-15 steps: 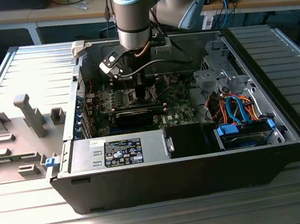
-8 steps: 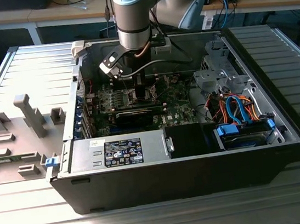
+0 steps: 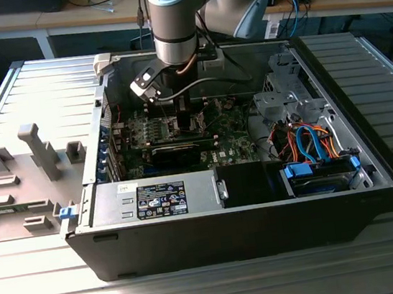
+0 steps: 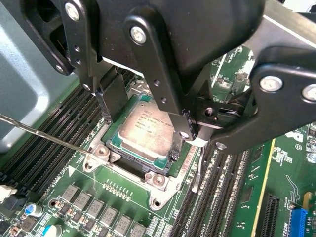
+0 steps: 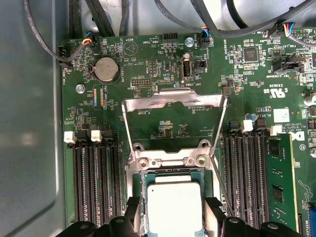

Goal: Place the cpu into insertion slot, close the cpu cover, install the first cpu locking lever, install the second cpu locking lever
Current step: 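Place the cpu into insertion slot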

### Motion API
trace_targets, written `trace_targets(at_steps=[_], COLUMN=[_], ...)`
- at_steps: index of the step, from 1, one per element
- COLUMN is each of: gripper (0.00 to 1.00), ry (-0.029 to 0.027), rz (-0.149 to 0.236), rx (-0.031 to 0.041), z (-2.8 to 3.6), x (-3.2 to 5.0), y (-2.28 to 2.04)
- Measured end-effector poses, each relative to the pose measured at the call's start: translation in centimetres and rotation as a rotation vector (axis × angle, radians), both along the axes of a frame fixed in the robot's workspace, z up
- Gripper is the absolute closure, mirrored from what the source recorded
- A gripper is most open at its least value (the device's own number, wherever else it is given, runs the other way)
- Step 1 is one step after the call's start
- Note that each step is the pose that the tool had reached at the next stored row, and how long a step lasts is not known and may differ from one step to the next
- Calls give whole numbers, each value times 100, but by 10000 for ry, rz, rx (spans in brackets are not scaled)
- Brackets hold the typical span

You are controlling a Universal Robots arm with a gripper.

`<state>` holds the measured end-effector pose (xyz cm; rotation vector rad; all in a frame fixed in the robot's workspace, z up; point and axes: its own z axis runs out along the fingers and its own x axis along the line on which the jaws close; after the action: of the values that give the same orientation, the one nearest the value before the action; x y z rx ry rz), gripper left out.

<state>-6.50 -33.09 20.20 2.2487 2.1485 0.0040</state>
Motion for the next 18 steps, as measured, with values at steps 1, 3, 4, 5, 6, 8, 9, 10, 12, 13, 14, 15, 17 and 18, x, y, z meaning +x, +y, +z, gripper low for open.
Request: trace_targets(at_steps=[1,3,4,5,6,8,9,10,12,13,14,15,17,18], gripper=[38,38,38,38,40,46,53,58,71,71,76,82,89,89], ry=[1,1,1,0,1,87,179,248,371,386,399,408,417,418], rz=[-1,0,-1,0,2,7,23,34,46,53,61,75,123,144], rx=[0,-4,-4,-3,-6,-44,-62,-79,-141,-150,-152,-153,-154,-154], z=[8,35,57,122,132,131,128,126,115,111,107,101,84,78], x=[0,0,0,0,1,29,59,80,111,112,113,113,114,114], y=[0,0,-1,0,2,3,3,2,2,2,3,3,3,3])
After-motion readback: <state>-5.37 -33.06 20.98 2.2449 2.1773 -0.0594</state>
